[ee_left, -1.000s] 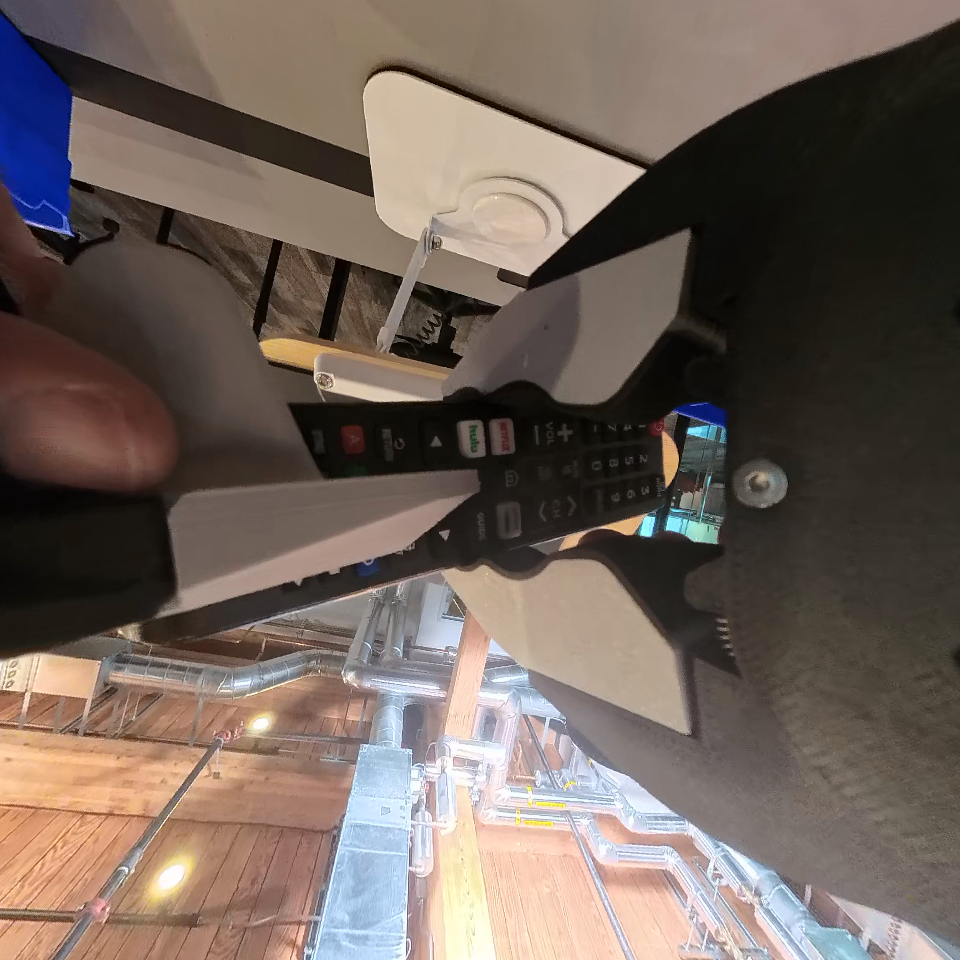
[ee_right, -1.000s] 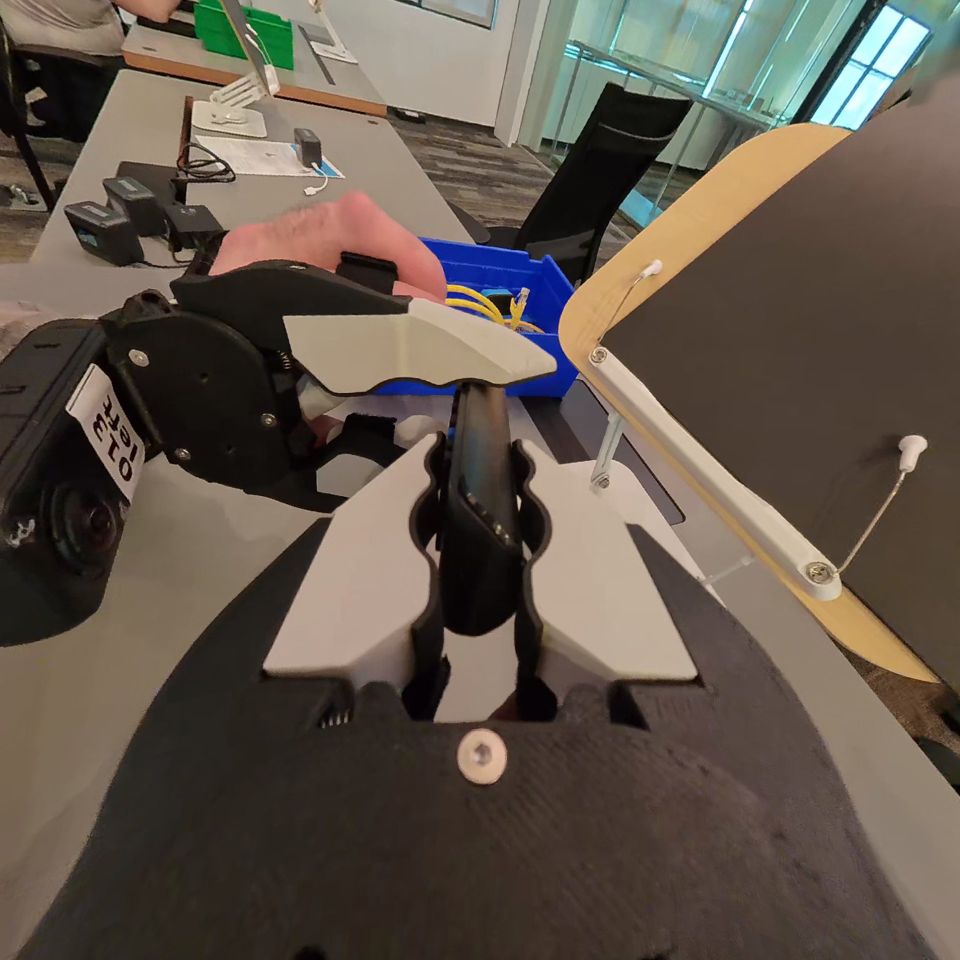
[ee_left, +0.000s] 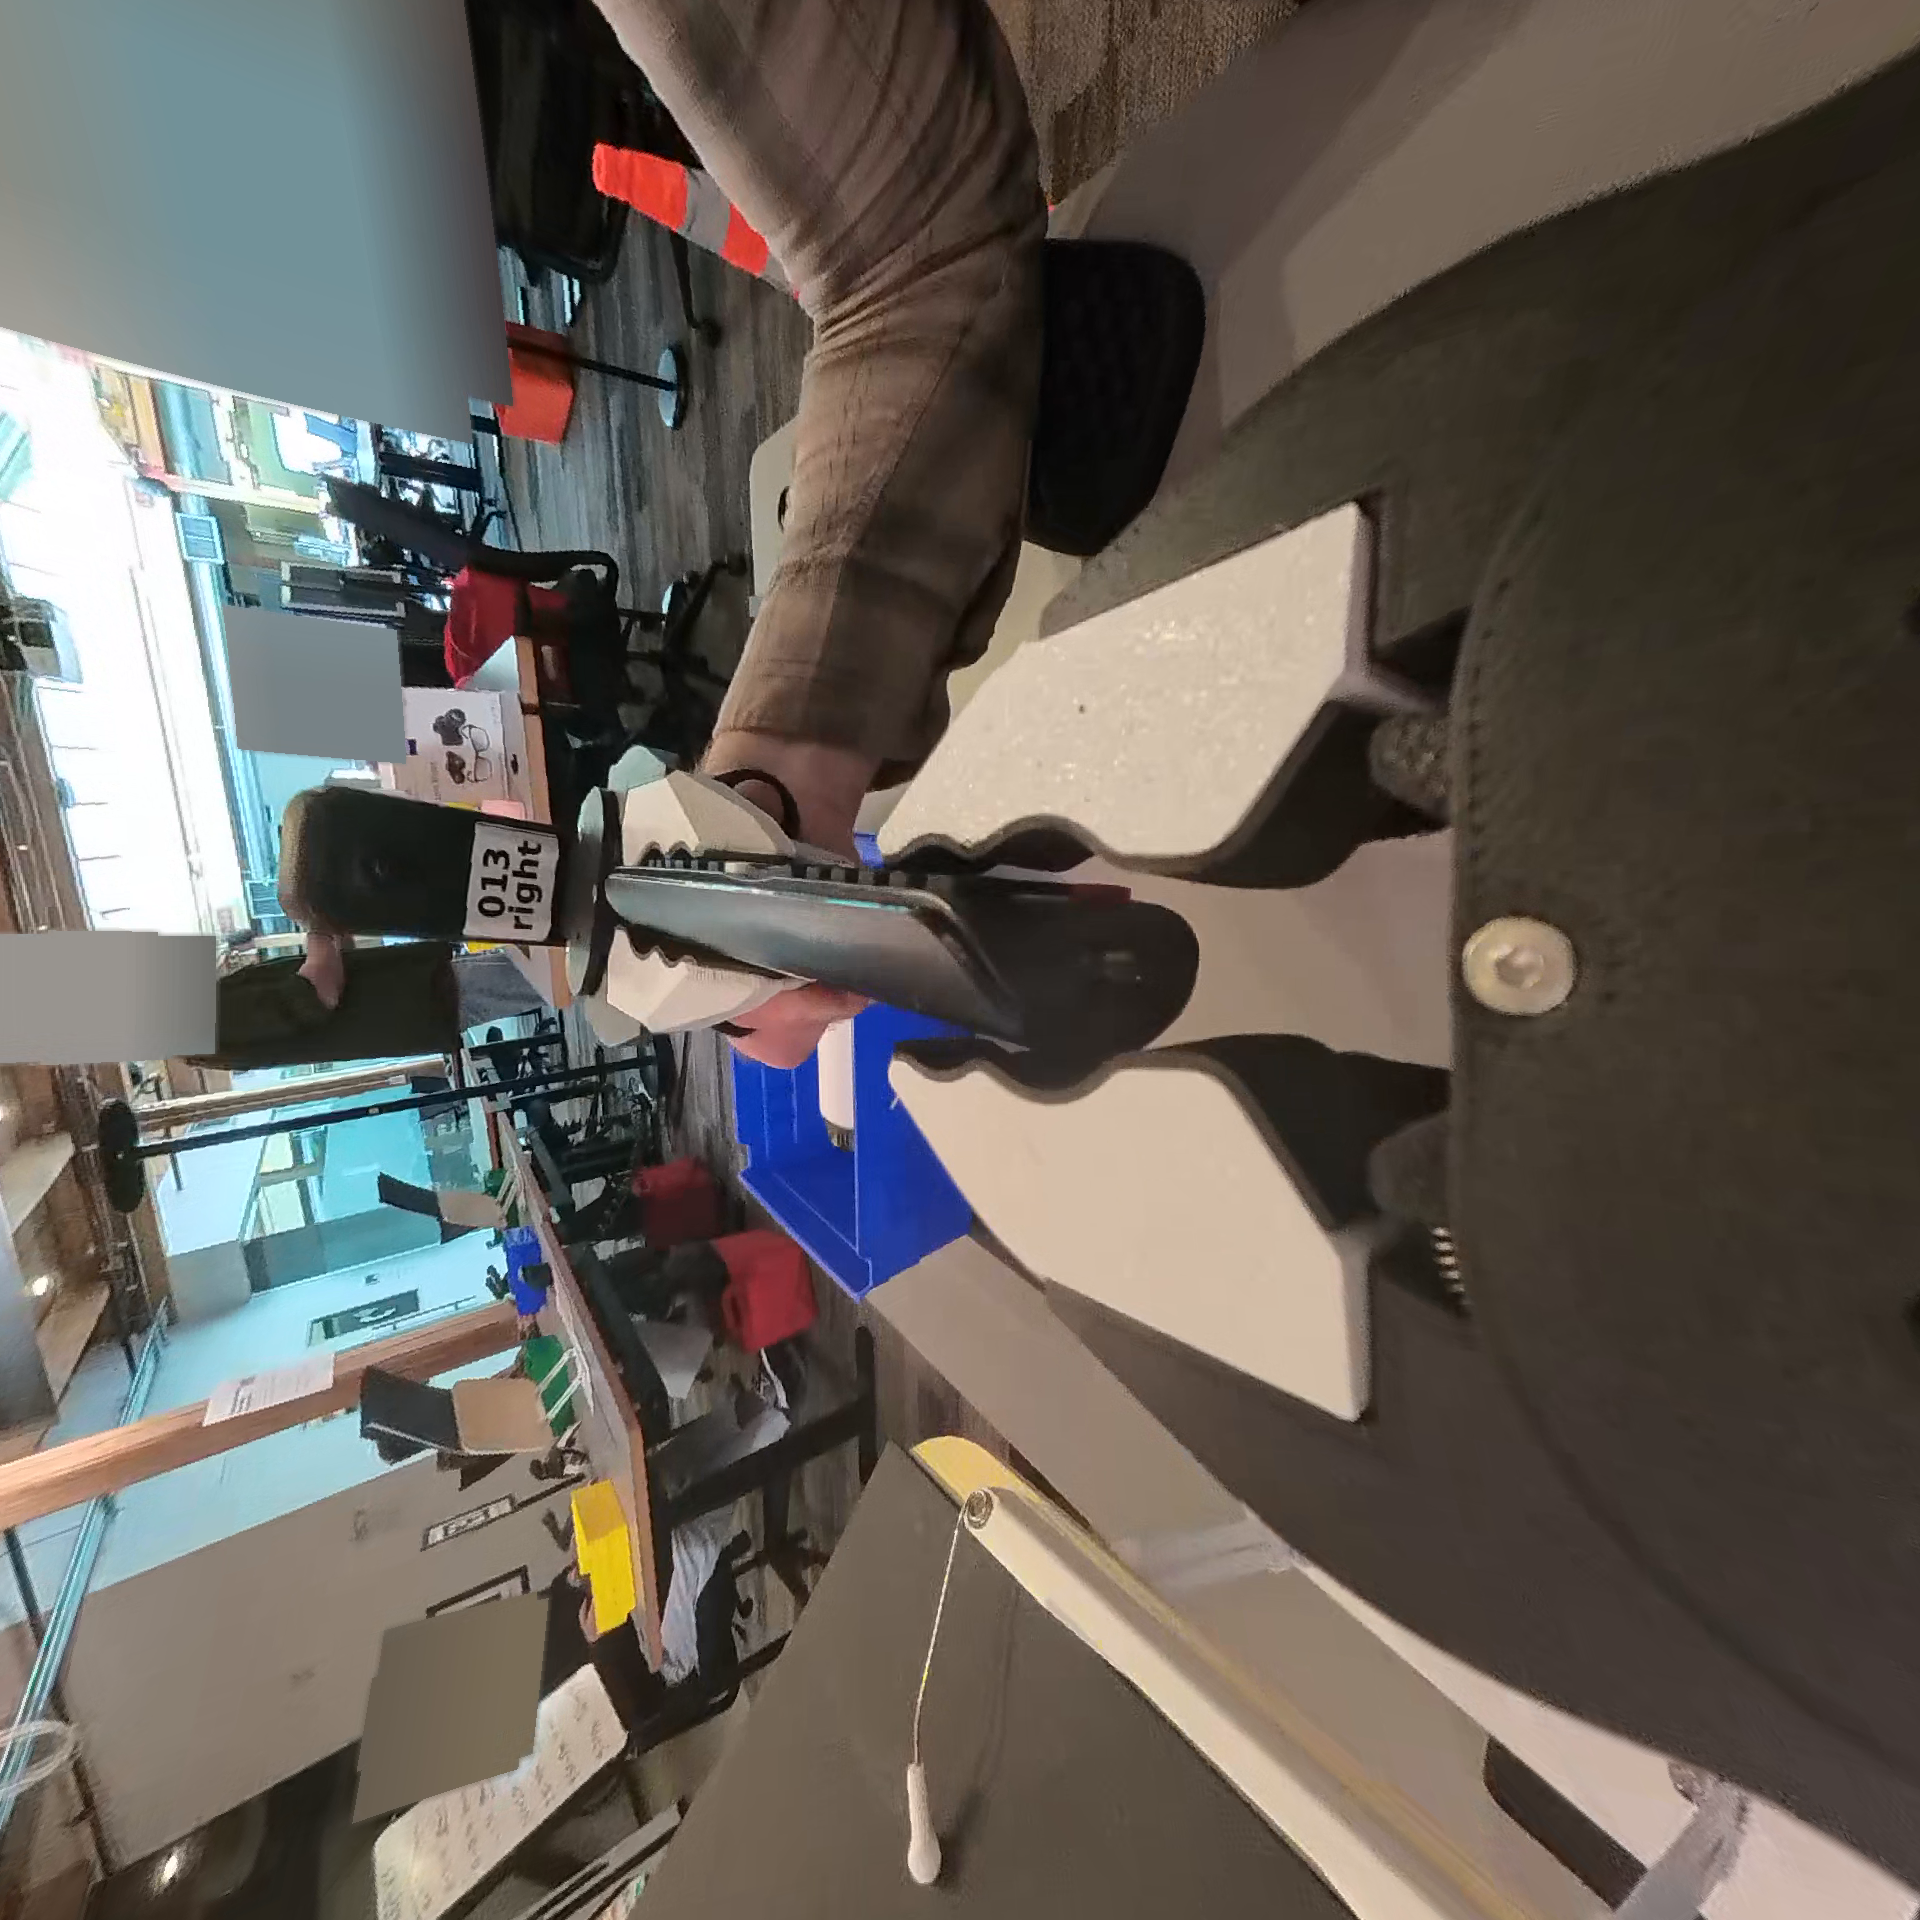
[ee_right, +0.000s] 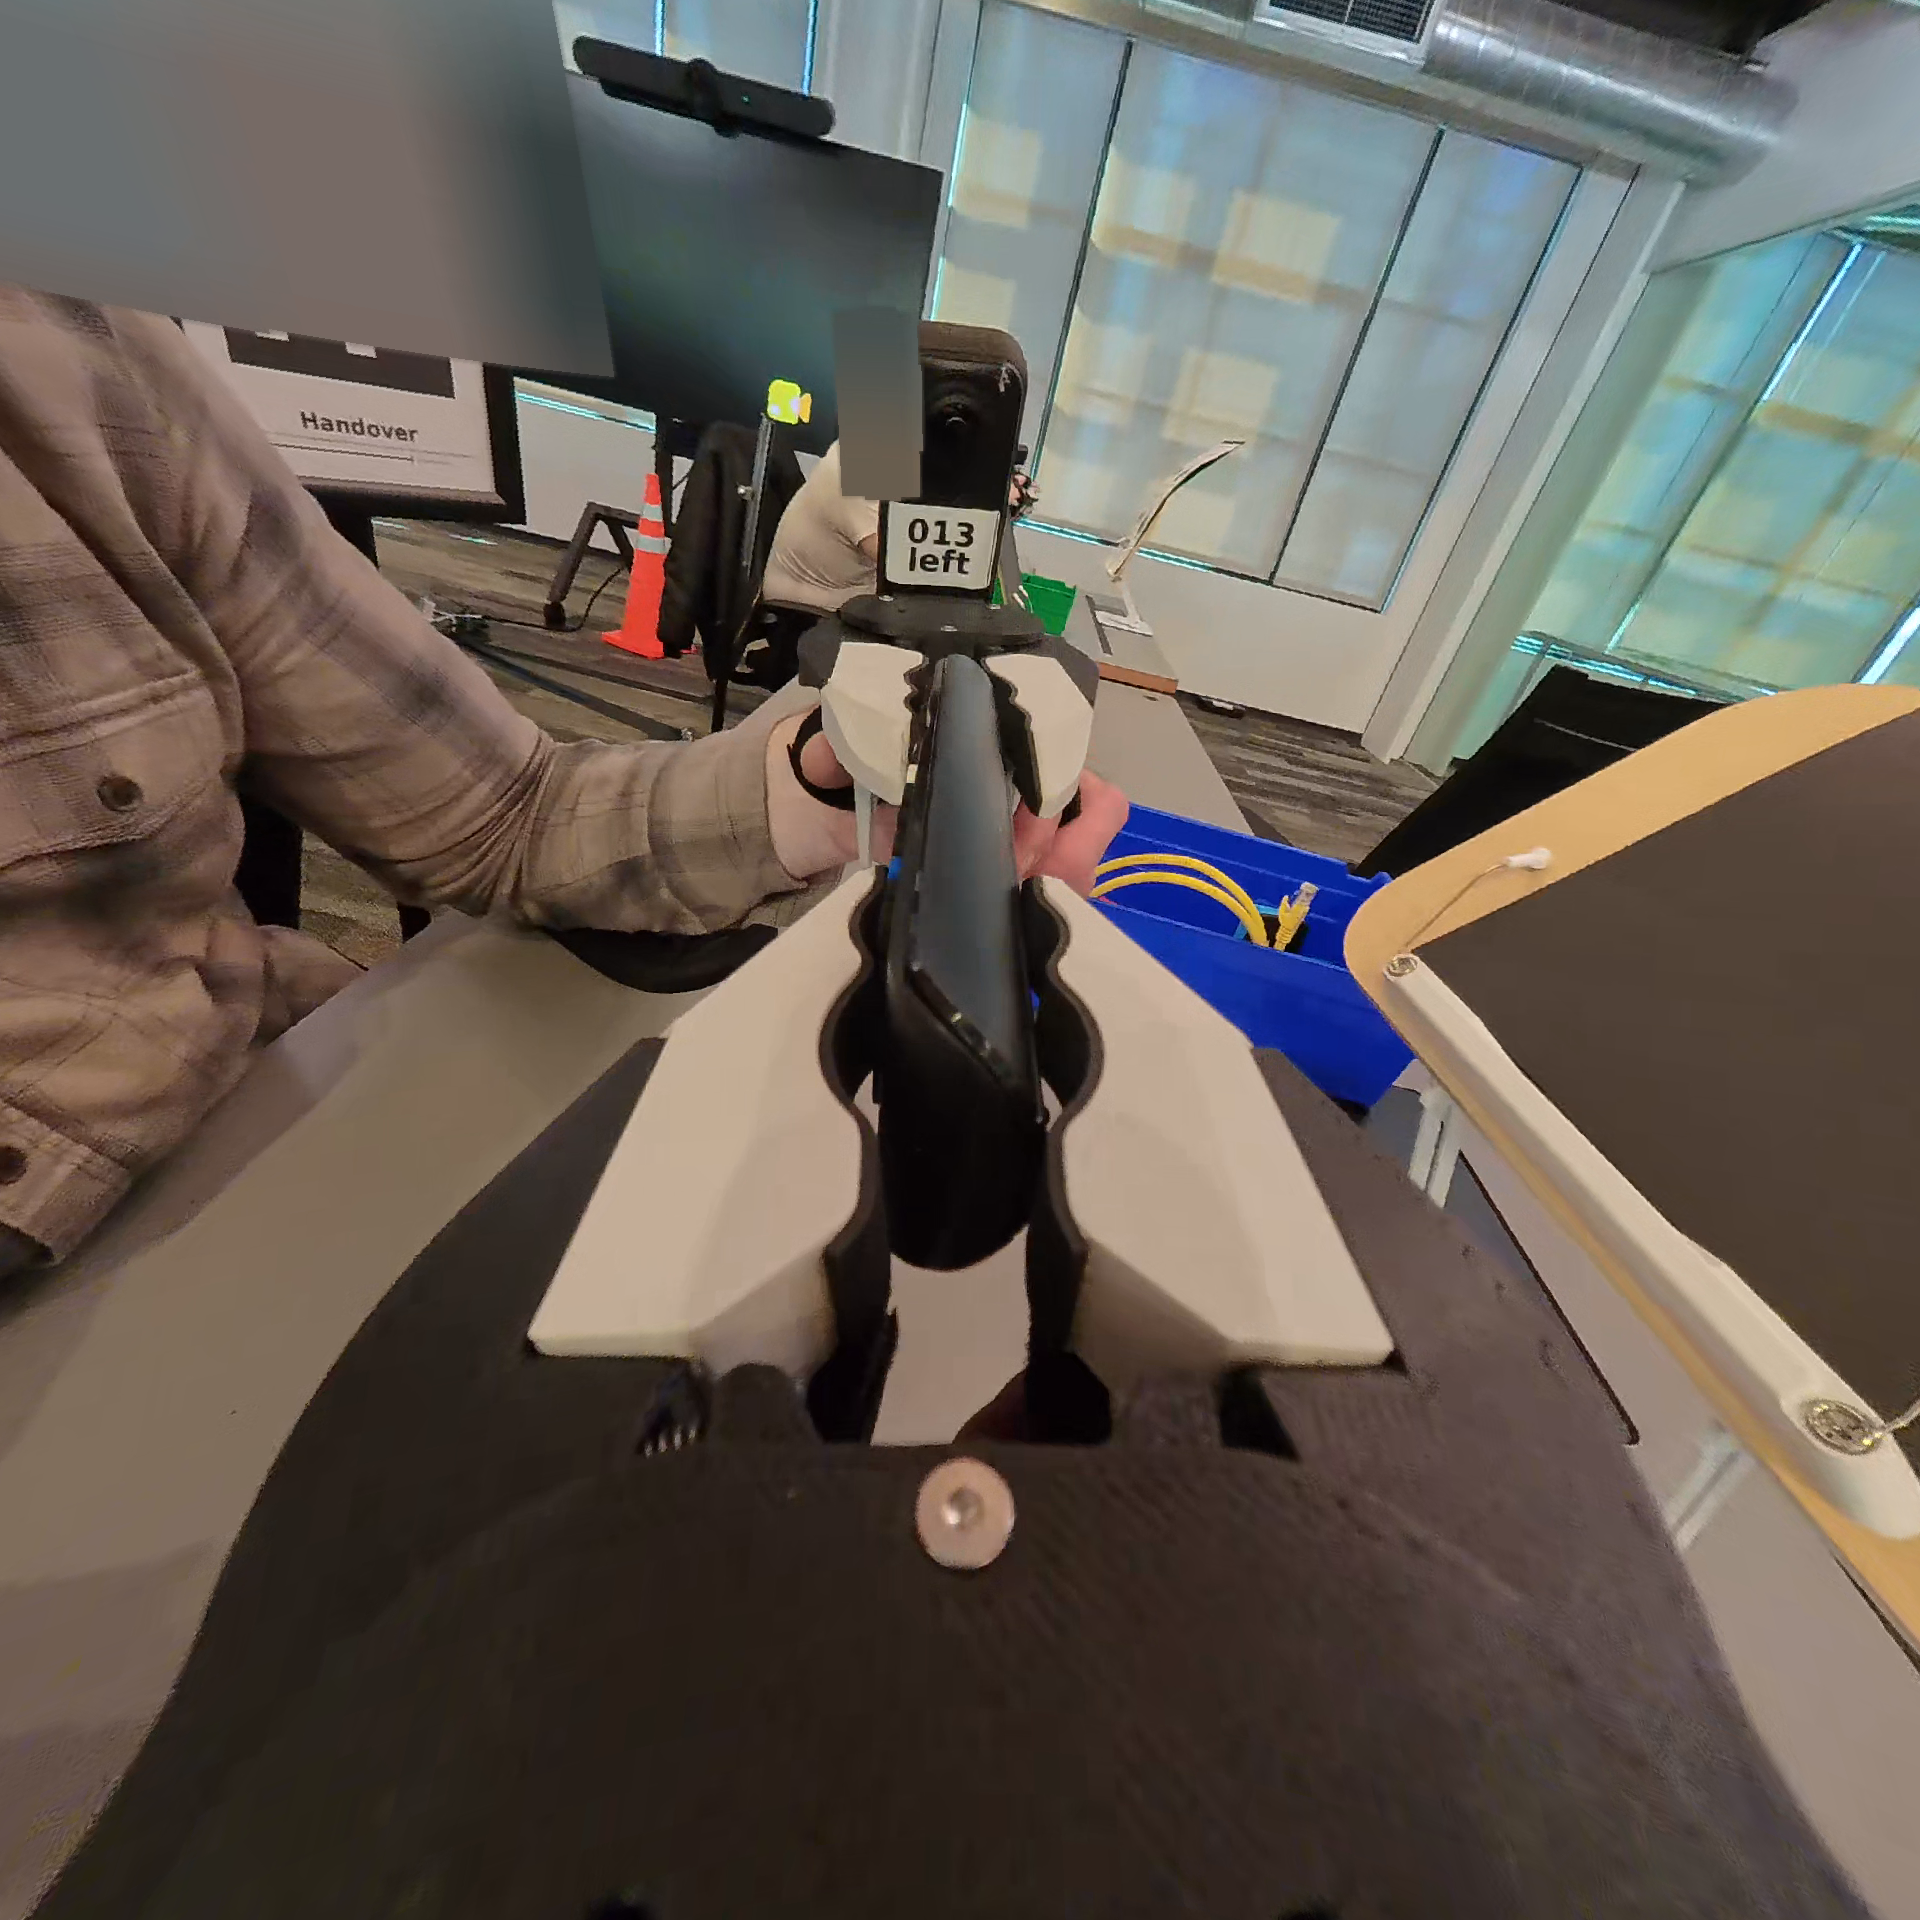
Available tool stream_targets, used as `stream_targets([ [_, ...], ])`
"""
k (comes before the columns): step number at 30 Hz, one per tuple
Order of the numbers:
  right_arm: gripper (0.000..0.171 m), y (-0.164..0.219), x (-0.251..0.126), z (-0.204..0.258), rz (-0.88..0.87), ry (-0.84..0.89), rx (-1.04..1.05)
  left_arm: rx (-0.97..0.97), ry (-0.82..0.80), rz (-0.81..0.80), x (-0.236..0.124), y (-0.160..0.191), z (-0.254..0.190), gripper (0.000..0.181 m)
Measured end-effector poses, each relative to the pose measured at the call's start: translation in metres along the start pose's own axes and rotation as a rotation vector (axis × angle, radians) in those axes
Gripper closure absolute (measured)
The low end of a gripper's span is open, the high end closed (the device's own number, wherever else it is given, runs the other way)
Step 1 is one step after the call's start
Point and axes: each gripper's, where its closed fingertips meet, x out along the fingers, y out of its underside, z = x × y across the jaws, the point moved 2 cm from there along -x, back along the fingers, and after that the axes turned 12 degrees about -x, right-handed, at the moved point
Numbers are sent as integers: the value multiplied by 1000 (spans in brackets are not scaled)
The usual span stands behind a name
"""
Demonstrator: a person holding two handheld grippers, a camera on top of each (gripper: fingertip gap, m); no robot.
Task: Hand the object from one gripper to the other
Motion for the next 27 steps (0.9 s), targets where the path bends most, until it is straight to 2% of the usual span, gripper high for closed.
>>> stream_targets([
  [3, 149, -2, -2, -2, -42, 9, 0, 7, 3, -12, 2, -2, -3, 153],
  [6, 134, 1, -4, -20, -32, 115, 34, 53, -39, -32, 3, -5, -3, 157],
  [8, 113, 6, -11, -38, 2, 228, 66, 140, -144, -36, 4, -7, 4, 157],
  [10, 102, 10, -20, -54, 18, 315, 129, 247, -267, -50, 3, -11, 10, 156],
  [14, 96, 19, -30, -72, -11, 393, 303, 495, -564, -127, -4, -27, 19, 157],
  [17, 97, 17, -17, -68, -126, 314, 432, 751, -752, -151, -5, -31, 16, 157],
  [19, 95, 6, -4, -62, -241, 235, 497, 904, -817, -160, 0, -27, 10, 157],
  [24, 92, -13, 29, -43, -393, 84, 568, 1124, -874, -198, 13, -14, -4, 157],
  [27, 98, -24, 34, -38, -489, 38, 587, 1205, -860, -230, 18, -10, -15, 157],
])
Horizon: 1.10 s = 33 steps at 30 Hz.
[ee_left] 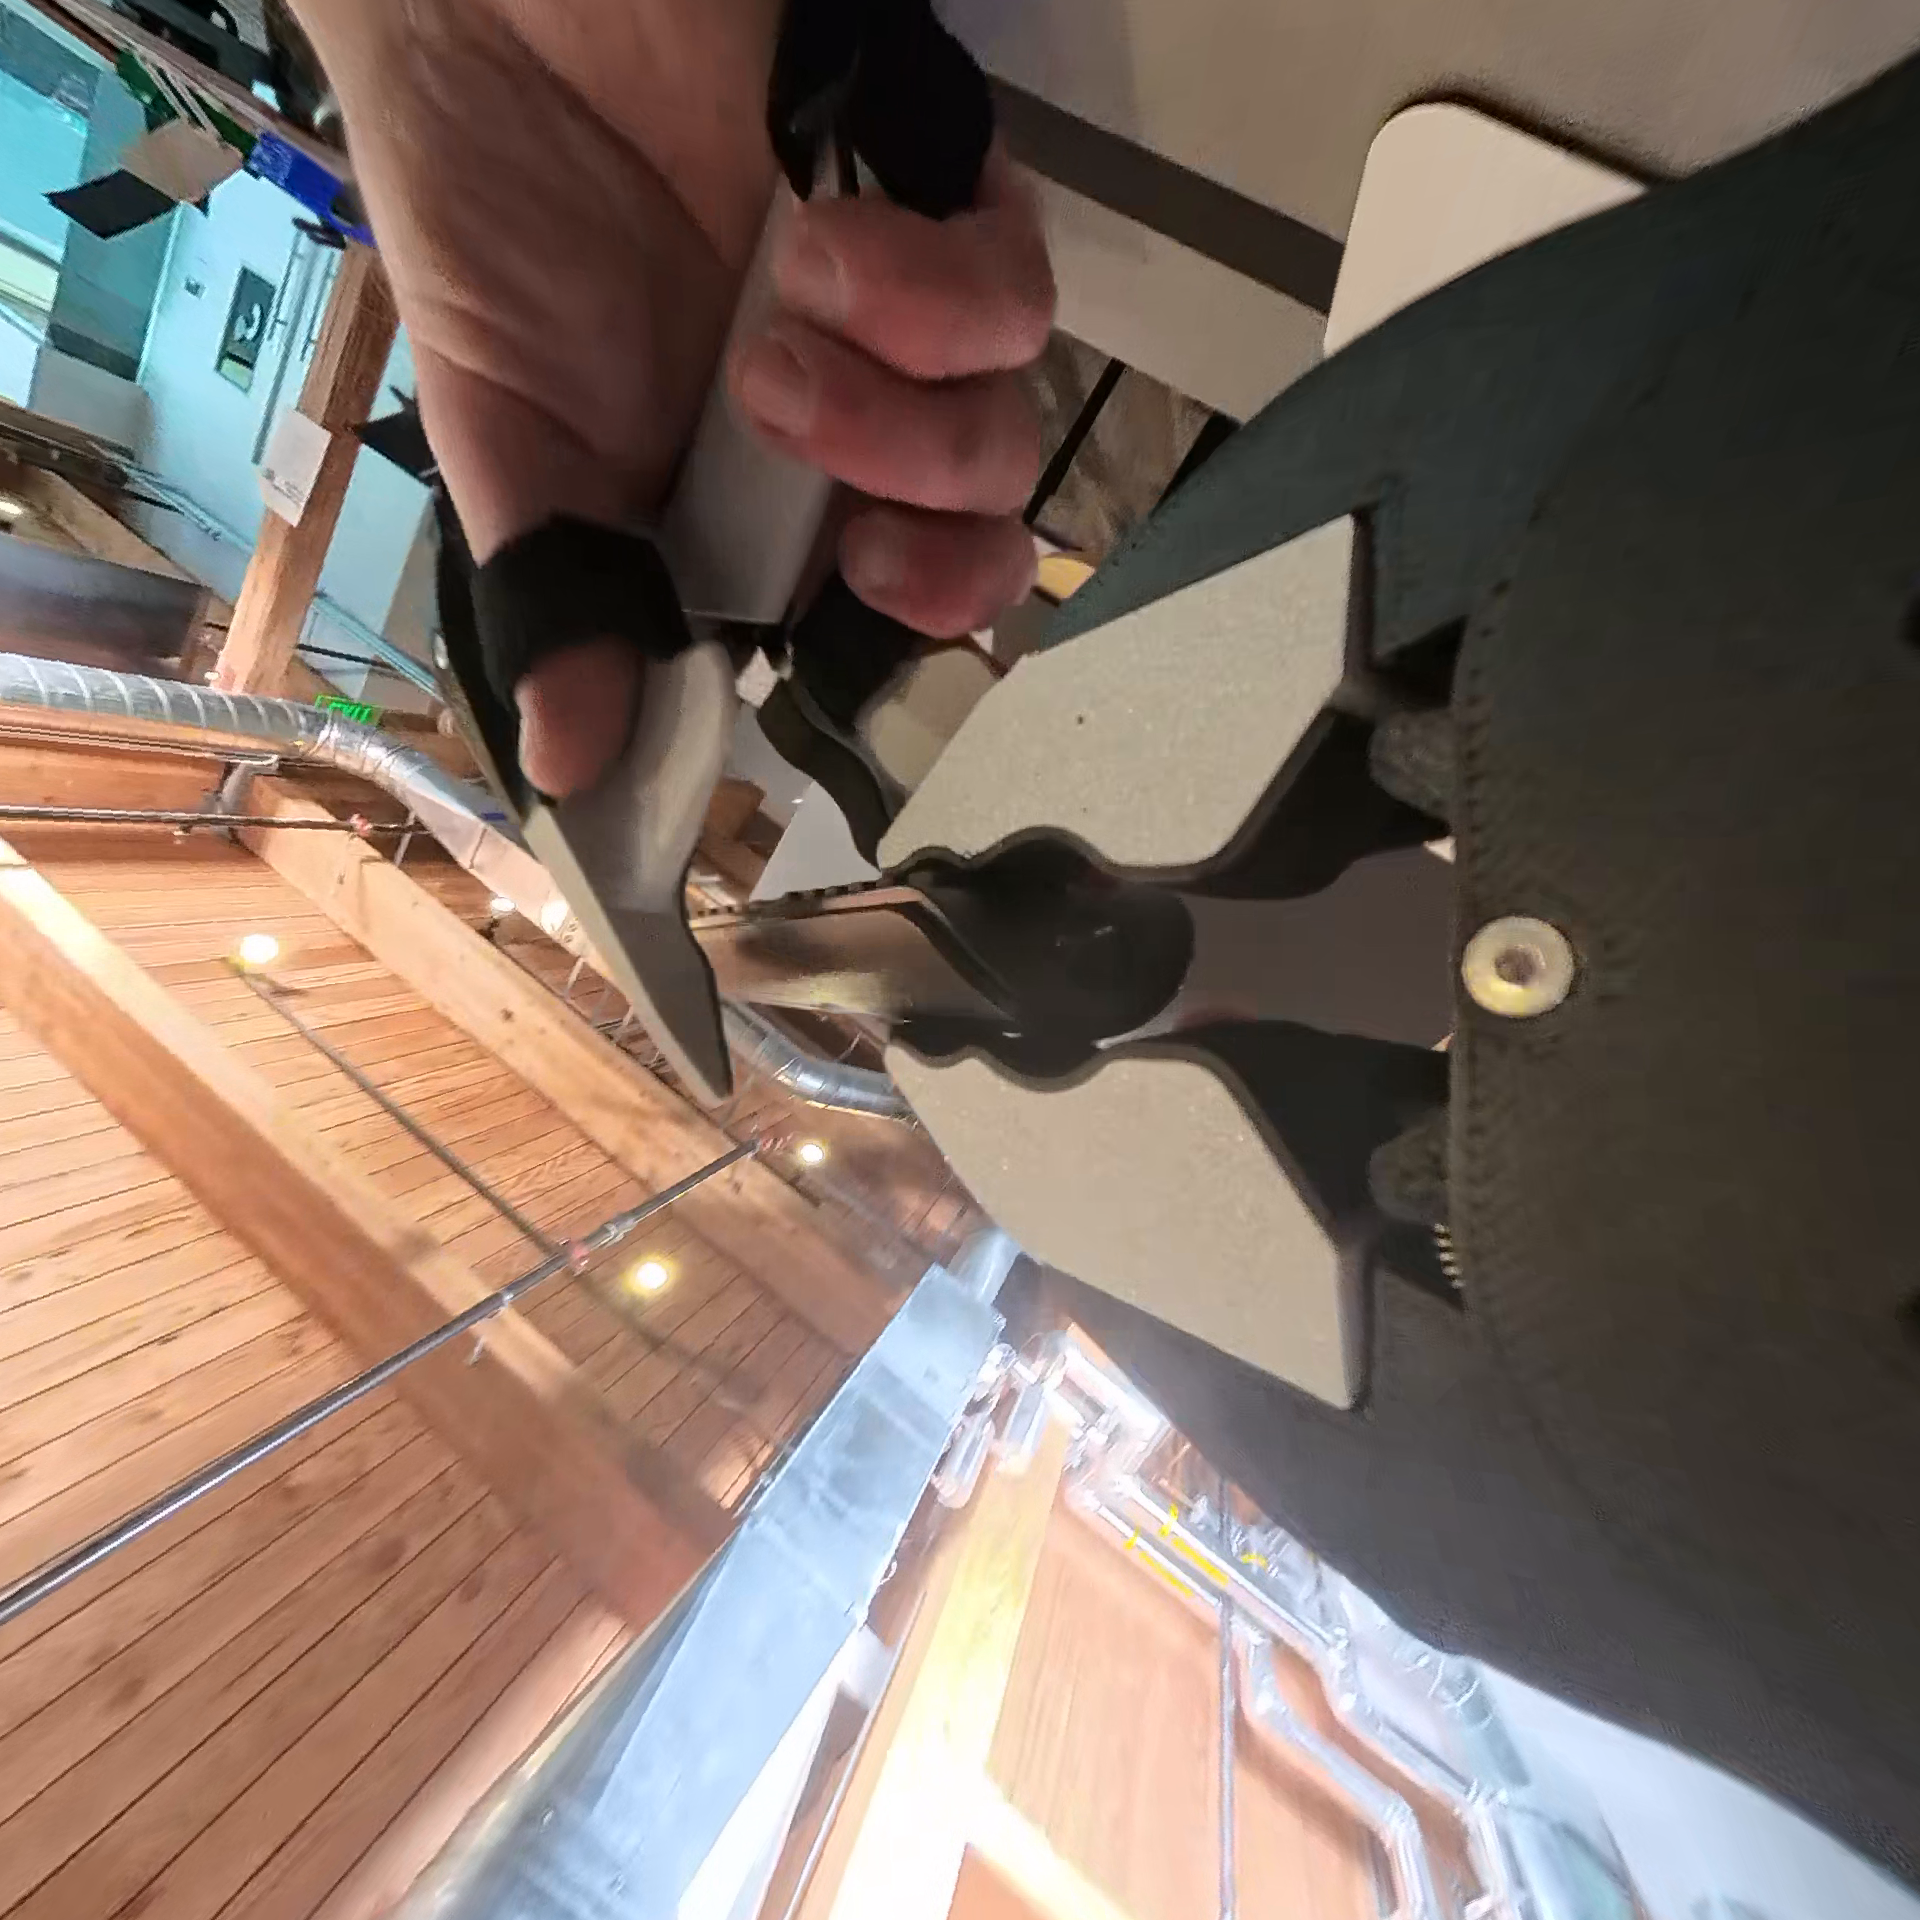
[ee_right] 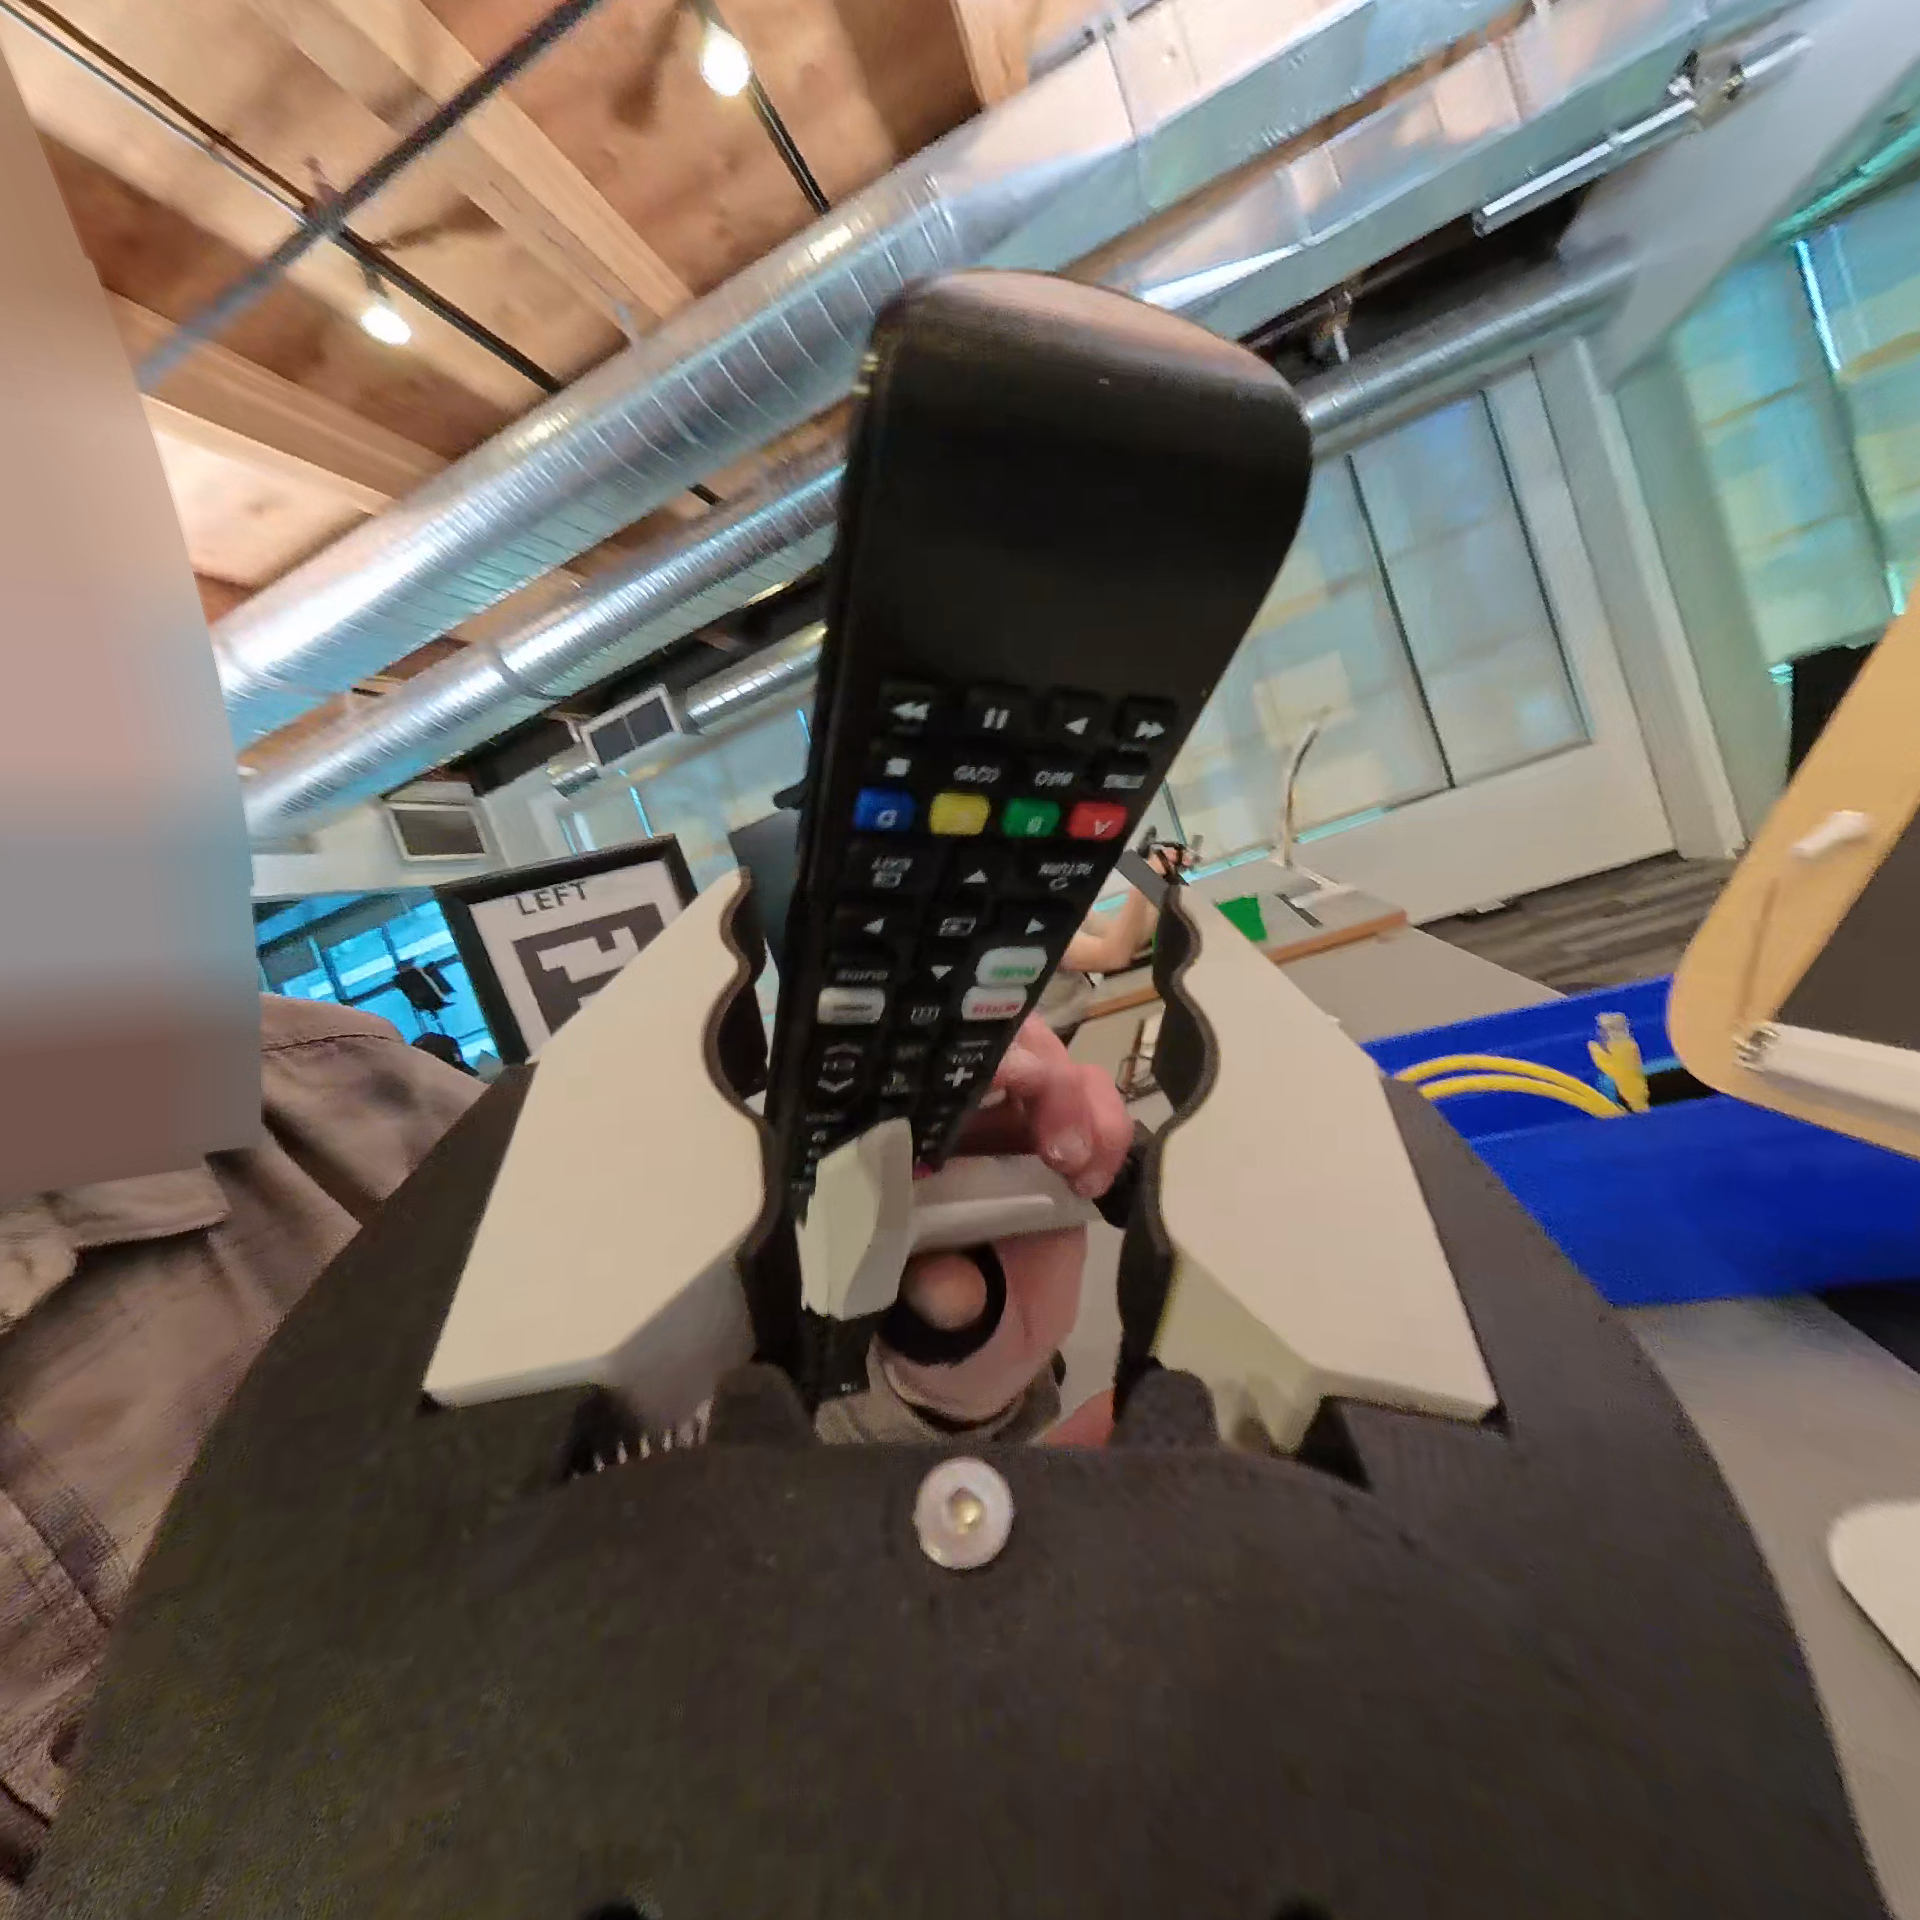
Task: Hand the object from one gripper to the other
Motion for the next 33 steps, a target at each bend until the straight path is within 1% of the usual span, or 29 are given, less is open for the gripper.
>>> stream_targets([
  [2, 105, -1, 3, 8, -28, -50, 6, 13, -6, -18, -1, -4, -3, 157],
  [4, 116, -2, 6, 15, -50, -85, 2, 5, -10, -31, -2, -6, -5, 157],
  [10, 119, -4, 9, 18, -86, -80, -39, 29, -34, -44, -2, -5, -3, 157],
  [14, 120, -3, 7, 16, -54, -35, -130, 34, -6, -17, 0, 4, -6, 155],
  [15, 120, -3, 6, 16, -39, -24, -153, 11, 24, -16, 0, 5, -8, 153],
  [17, 120, -5, 3, 14, -12, 9, -201, -39, 130, -23, -1, 7, -16, 143],
  [18, 120, -6, 1, 12, 9, 23, -227, -45, 189, -3, 0, 11, -19, 139],
  [20, 120, -8, -5, 10, 56, 59, -294, -73, 312, 23, -2, 19, -24, 125],
  [22, 120, -11, -12, 9, 110, 83, -362, -112, 417, 72, -4, 29, -24, 118],
  [24, 121, -7, -18, 8, 215, 110, -466, -230, 505, 133, -6, 37, -22, 114],
  [27, 121, 7, -21, 16, 369, 74, -571, -580, 666, 182, -8, 32, -25, 108],
  [29, 121, 17, -18, 27, 413, -1, -580, -781, 774, 190, -11, 24, -33, 103],
  [31, 121, 26, -14, 37, 438, -67, -577, -923, 903, 200, -17, 15, -45, 103],
  [33, 121, 35, -10, 46, 458, -131, -566, -1029, 986, 196, -21, 7, -53, 99],
])
